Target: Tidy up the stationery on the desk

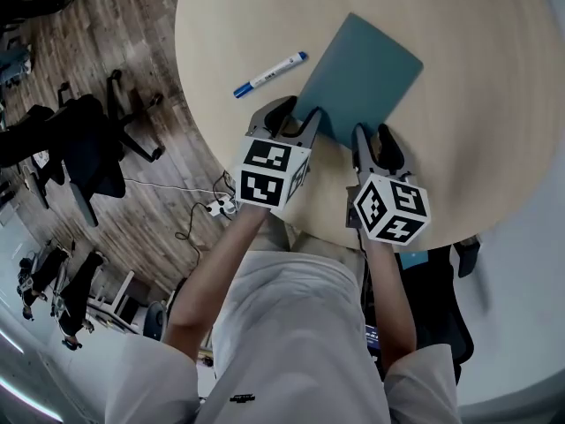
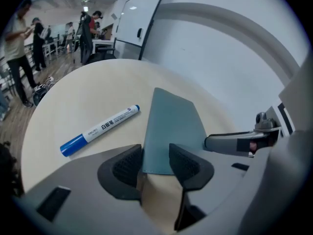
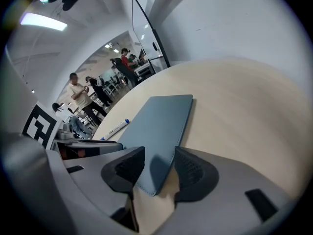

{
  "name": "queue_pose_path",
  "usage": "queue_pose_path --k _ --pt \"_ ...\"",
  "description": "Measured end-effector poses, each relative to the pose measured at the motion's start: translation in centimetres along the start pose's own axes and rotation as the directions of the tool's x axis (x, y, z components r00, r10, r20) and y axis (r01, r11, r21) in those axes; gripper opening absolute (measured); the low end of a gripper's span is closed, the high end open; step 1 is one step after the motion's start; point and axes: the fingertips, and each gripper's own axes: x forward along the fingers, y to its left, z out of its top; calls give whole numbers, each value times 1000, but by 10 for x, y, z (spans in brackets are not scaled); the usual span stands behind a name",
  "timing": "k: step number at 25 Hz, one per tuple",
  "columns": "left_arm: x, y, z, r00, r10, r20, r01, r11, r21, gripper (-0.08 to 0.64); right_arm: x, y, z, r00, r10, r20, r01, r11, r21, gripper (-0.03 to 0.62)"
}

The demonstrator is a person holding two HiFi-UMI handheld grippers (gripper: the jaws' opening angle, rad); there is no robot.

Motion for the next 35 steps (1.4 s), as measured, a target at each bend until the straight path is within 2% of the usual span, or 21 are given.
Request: queue_pose_path --k 3,7,15,19,31,35 --pt "2 1 -3 1000 -25 4 25 999 -25 176 5 -5 -3 999 -32 1 32 999 -5 186" --pt "2 1 -1 1000 -17 -9 17 1000 4 176 8 -5 -2 998 -58 -5 58 998 -19 186" --pt "-1 2 -3 1000 -11 -9 11 1000 21 176 8 -3 -5 1000 1 -30 -2 999 -46 186" --pt "-4 -1 -11 1000 -13 -22 13 1000 4 176 7 -2 -6 999 17 -30 -19 999 -48 186" --pt "-12 -65 -68 995 -81 -61 81 997 -1 176 -23 -36 -13 1000 15 -6 -15 997 -73 186" --pt "-14 -81 -83 995 -88 -37 87 996 -28 175 -33 -44 -23 1000 16 -15 -17 995 -96 186"
